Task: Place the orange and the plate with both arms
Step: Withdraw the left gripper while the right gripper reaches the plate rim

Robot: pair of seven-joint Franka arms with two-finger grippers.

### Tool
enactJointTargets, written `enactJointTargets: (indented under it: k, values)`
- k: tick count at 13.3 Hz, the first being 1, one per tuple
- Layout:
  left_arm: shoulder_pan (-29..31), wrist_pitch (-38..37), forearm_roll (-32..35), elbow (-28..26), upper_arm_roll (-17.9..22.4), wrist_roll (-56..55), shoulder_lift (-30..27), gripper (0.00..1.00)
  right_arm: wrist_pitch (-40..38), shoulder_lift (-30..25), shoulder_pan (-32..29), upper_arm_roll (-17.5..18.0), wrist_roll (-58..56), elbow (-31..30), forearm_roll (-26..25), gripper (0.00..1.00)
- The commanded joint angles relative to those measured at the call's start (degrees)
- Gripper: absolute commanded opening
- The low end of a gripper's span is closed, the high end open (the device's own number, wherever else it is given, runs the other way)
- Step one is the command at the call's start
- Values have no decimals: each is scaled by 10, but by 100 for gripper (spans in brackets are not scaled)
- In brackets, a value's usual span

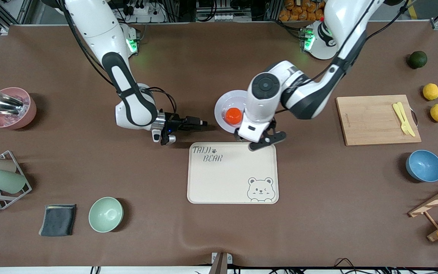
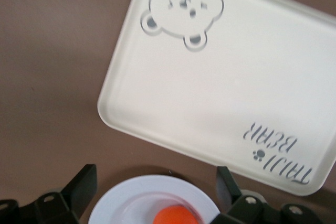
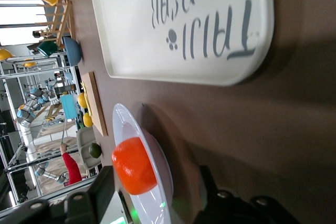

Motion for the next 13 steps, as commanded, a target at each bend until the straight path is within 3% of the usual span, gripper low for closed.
enactJointTargets:
  k: [1, 4, 7, 8, 9, 11, 13]
  values:
    - [39, -24, -4, 1, -9, 36, -43, 100, 1, -4, 16, -3, -13, -9, 19, 65]
    - [97, -58, -46, 2, -10, 132, -82, 100, 0, -4, 25, -3, -13, -15, 19, 61]
    - [163, -129, -93, 0, -6, 287, -126, 100, 4, -4, 57, -3, -24, -21, 69, 54]
    - [164, -157, -112, 0, 13, 339, -143, 100, 9, -4, 64, -3, -27, -21, 90, 54]
    - [149, -177, -131, -3, 58, 388, -167, 100, 11, -4, 75, -3, -28, -20, 97, 54]
    - [101, -203, -162, -6, 140, 459, -193, 100, 13, -4, 78, -3, -36, -21, 100, 47]
    - [74, -234, -172, -8, 194, 519, -220, 100, 13, 1, 79, -3, -50, -21, 101, 42]
